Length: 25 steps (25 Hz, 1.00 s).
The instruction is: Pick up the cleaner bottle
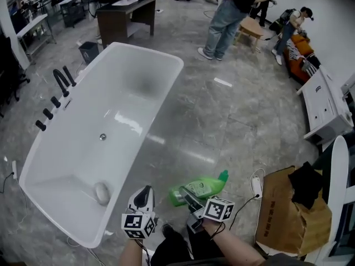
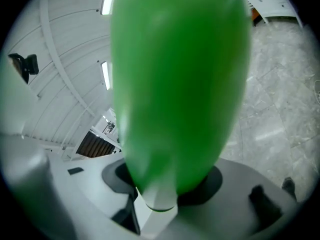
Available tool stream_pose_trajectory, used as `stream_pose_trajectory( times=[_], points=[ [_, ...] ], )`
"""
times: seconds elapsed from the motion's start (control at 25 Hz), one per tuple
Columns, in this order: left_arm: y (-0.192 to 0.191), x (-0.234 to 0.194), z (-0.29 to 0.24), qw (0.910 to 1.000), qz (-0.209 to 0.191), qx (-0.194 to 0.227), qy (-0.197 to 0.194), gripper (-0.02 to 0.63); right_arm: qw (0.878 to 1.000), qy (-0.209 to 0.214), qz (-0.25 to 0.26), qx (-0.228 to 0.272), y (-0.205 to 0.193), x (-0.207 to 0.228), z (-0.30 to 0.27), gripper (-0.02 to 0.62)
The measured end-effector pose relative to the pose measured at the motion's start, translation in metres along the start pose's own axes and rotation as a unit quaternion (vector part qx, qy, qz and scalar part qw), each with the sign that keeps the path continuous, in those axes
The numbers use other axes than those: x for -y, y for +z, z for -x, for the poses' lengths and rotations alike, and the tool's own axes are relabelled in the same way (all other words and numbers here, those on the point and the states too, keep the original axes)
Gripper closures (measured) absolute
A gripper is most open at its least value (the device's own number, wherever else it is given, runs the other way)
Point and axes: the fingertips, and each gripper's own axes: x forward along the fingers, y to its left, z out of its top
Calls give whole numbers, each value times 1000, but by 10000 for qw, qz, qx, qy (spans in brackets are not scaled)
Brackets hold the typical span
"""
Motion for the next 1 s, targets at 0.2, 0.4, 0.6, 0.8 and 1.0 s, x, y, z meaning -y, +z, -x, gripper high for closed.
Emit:
stream_pose_trajectory(
  times=[0.2, 0.4, 0.6, 0.8, 1.0],
  points=[
    [-4, 20, 24, 10000, 68, -68, -12, 571, 9998, 20, 182, -122, -3, -15, 31, 390],
    [-13, 54, 53, 9999, 43, -29, 91, 571, 9989, 274, 316, -220, -9, -29, 70, 390],
    [-24, 100, 79, 9997, -9, 114, 224, 571, 9971, 377, 501, -434, -26, -26, 116, 390],
    [-37, 146, 108, 9994, -26, 170, 290, 571, 9955, 418, 599, -605, -45, -25, 163, 390],
    [-47, 191, 145, 9988, -137, 306, 345, 571, 9947, 517, 618, -633, -64, -32, 217, 390]
  ],
)
